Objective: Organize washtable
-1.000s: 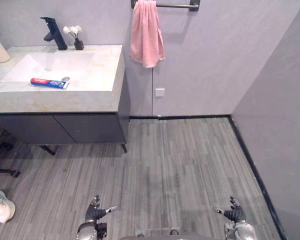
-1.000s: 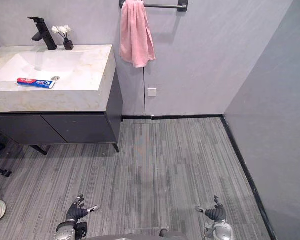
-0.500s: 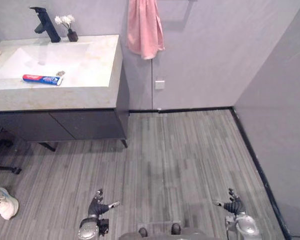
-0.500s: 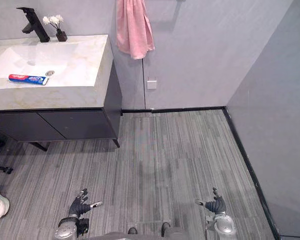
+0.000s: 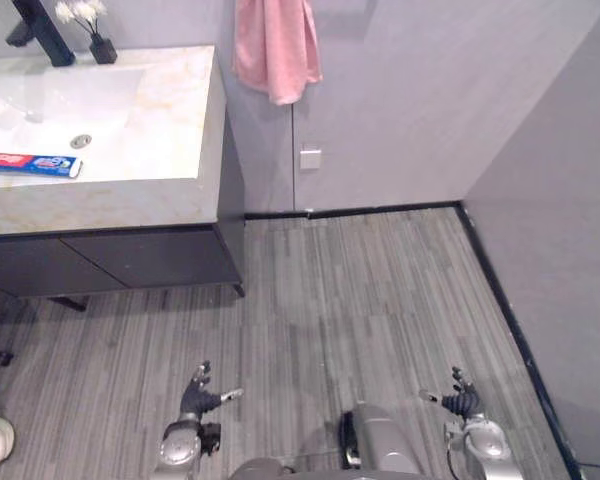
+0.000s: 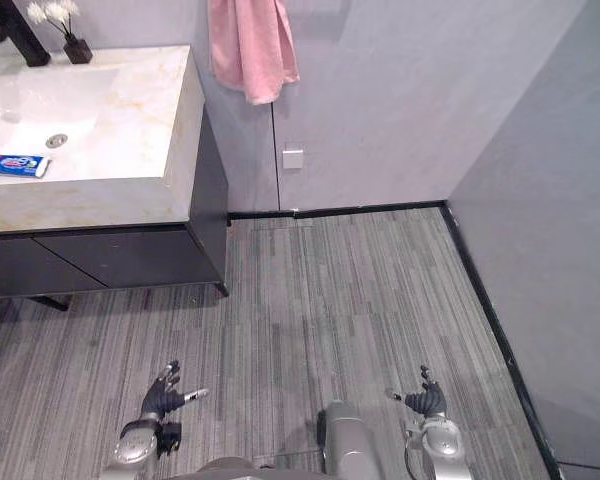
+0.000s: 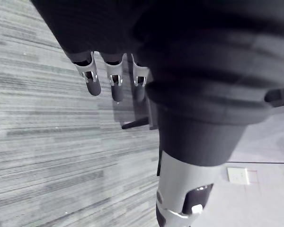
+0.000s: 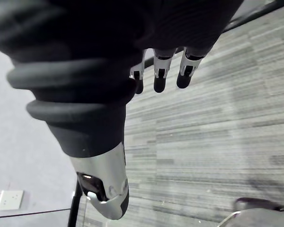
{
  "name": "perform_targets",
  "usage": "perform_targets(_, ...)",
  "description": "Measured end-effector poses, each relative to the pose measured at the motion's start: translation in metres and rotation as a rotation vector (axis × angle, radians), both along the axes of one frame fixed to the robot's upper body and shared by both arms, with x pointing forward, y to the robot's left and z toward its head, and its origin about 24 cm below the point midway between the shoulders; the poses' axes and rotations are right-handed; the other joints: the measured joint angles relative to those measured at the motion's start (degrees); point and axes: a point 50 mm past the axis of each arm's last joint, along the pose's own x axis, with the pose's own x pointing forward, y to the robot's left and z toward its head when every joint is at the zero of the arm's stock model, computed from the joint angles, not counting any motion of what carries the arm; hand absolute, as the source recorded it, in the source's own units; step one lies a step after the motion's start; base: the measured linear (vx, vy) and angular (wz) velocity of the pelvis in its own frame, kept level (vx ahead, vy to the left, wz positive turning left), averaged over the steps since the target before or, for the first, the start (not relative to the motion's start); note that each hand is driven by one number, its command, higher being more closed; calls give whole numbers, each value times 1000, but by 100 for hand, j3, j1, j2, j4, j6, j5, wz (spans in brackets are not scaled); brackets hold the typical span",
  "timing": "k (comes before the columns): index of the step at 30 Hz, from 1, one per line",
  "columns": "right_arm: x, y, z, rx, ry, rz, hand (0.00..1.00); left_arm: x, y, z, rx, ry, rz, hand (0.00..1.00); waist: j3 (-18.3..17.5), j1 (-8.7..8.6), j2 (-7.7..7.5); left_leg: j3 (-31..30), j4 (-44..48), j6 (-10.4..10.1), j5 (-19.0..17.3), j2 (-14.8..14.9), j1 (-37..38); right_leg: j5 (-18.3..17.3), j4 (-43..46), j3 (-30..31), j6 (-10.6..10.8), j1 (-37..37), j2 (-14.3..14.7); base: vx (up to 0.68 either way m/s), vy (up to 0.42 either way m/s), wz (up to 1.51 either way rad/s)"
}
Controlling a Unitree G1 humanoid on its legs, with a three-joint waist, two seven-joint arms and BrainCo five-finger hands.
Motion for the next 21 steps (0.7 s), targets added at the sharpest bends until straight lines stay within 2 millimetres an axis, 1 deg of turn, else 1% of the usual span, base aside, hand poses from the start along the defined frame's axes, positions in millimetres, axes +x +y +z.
perform_targets(1, 6, -1, 3, -4, -14, 4, 0, 1, -4, -1, -11, -2, 3, 0, 8, -10, 165, -18, 318, -144, 2, 126, -73, -142, 173, -150, -140, 29, 72, 610, -127, 18)
perform_targets(2, 12, 4, 6, 3, -36, 22, 0, 3, -6, 0, -19, -10, 2, 0, 9, -13, 177, -6, 1233, -434, 462, 130, -428, -415, 216, -166, -220, 226, 53, 595, -129, 9)
perform_targets(3, 12, 5, 6, 4, -35, 29, 0, 3, -8, 0, -27, -9, 4, 0, 21, -17, 182, -7, 1729, -361, 797, 108, -583, -496, 157, -165, -284, 430, 48, 606, -157, 16)
perform_targets(4, 10, 9, 3, 8, -24, 45, 0, -1, -14, -3, -47, -3, 8, 0, 60, -4, 177, -13, 2974, -288, 1402, 195, -962, -609, -164, -125, -346, 1066, 55, 609, -143, 7)
perform_targets(5, 8, 15, 1, 23, -19, 51, 0, -4, -17, -2, -60, -9, 10, 0, 100, 21, 152, 143, 4146, -146, 1270, 420, -1296, -684, -474, -71, -431, 1704, 148, 595, -128, 2)
perform_targets(6, 8, 19, 1, 37, -26, 47, 0, -3, -19, -2, -64, -11, 9, 0, 110, 71, 167, 243, 4568, -73, 1192, 522, -1442, -715, -604, -40, -480, 2002, 183, 546, -107, -20)
perform_targets(7, 8, 24, 1, 61, -43, 36, 0, -2, -22, -2, -75, -17, 9, 0, 150, 184, 54, 394, 4967, -17, 1016, 613, -1794, -769, -835, 80, -567, 2436, 203, 399, -67, -26)
perform_targets(8, 9, 26, 1, 67, -52, 35, 0, -1, -24, -1, -79, -21, 8, 0, 156, 260, 39, 424, 4977, 24, 939, 603, -1994, -785, -951, 126, -589, 2609, 190, 456, -63, -42)
perform_targets(9, 12, 28, 2, 70, -67, 32, 0, 0, -28, 0, -86, -28, -4, 0, 157, 313, 35, 465, 4715, 61, 793, 554, -2445, -801, -1214, 249, -606, 2885, 169, 426, -7, -40)
perform_targets(10, 14, 28, 3, 70, -70, 27, 0, 1, -29, 0, -89, -31, -7, 0, 174, 349, 8, 484, 4294, 66, 712, 448, -2751, -866, -1356, 288, -552, 3044, 95, 497, 36, -44)
perform_targets(11, 18, 26, 4, 68, -78, 18, 0, 3, -30, 1, -94, -36, -6, 0, 203, 369, 16, 522, 3531, 44, 670, 255, -3043, -1004, -1473, 372, -410, 3260, -35, 533, 105, -35)
perform_targets(12, 14, 21, 1, 66, -62, -9, 0, 2, -34, 0, -108, -34, -3, 0, 229, 368, -6, 502, 2379, -94, 782, 66, -3158, -1082, -1568, 417, -328, 3453, -119, 465, 115, -28)
perform_targets(13, 11, 18, 0, 64, -51, -24, 0, 2, -37, 0, -114, -34, -5, 0, 203, 381, 35, 470, 1676, -240, 1004, -1, -3109, -1137, -1601, 435, -261, 3531, -137, 403, 116, -25)
perform_targets(14, 6, 13, -2, 54, -37, -38, 0, 2, -41, 0, -121, -33, -13, 0, 162, 391, 163, 382, 810, -238, 1514, -15, -3091, -1259, -1635, 487, -161, 3627, -70, 478, 198, -47)
perform_targets(15, 2, 13, -5, 55, -13, -45, 0, 1, -40, -1, -114, -29, -20, 0, 127, 440, 213, 311, 828, 238, 2172, -44, -3140, -1631, -1534, 671, -5, 3781, -81, 477, 199, -35)
perform_targets(16, 0, 15, -9, 64, 6, -44, 0, 2, -38, -1, -109, -26, -16, 0, 68, 386, 55, 365, 1043, 300, 1888, -222, -3179, -1708, -1338, 709, 79, 3755, -275, 575, 237, -23)
perform_targets(17, -1, 15, -9, 62, 11, -48, 0, 5, -39, 0, -111, -35, -20, 0, 52, 371, 22, 404, 1075, 341, 1747, -274, -3172, -1710, -1112, 733, 83, 3664, -341, 394, 142, 3)
perform_targets(18, -3, 15, -11, 64, 21, -50, 0, 7, -41, 1, -114, -40, -24, 0, 31, 376, -19, 486, 1051, 372, 1612, -322, -3104, -1716, -588, 808, 108, 3447, -419, 585, 236, -21)
perform_targets(19, -3, 18, -13, 72, 30, -47, 0, 6, -40, 0, -110, -34, -22, 0, 39, 415, -110, 614, 948, 408, 1487, -423, -2875, -1643, 393, 927, 450, 3067, -516, 562, 232, -27)
perform_targets(20, -5, 22, -15, 82, 39, -46, 0, 4, -40, -2, -108, -21, -26, 0, 49, 394, -159, 626, 883, 500, 1334, -515, -2576, -1308, 1505, 972, 998, 2684, -586, 461, 191, -24)
perform_targets(21, -6, 24, -17, 90, 46, -45, 0, 4, -42, -2, -109, -19, -33, 0, 51, 376, -181, 642, 862, 525, 1244, -537, -2399, -1229, 2001, 1005, 1155, 2516, -615, 436, 138, -5)
